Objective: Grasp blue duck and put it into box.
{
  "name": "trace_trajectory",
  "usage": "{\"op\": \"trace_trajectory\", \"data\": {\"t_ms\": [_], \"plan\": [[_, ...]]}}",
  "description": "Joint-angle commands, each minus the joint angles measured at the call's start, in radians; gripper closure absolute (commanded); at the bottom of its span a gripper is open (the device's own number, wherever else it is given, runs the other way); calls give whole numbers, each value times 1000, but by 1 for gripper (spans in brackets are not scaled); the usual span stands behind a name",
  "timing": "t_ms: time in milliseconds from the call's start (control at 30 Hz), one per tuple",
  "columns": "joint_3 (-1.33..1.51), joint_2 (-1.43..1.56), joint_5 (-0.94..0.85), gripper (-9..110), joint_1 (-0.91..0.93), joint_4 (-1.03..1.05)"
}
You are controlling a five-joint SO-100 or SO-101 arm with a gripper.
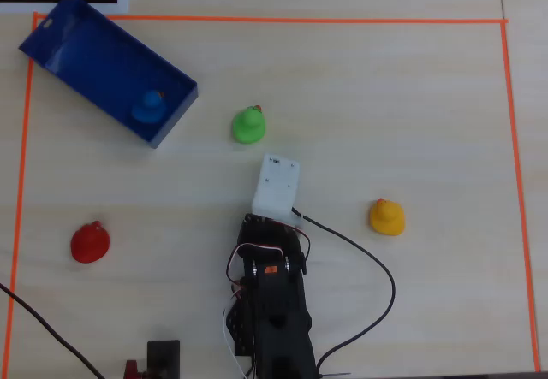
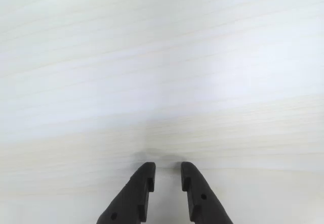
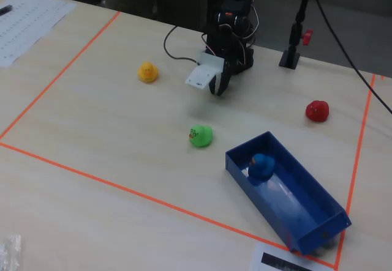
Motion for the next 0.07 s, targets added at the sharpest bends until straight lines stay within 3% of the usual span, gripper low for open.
{"op": "trace_trajectory", "data": {"t_ms": [0,33], "plan": [[-5,-8,3,97,6,23],[-5,-8,3,97,6,23]]}}
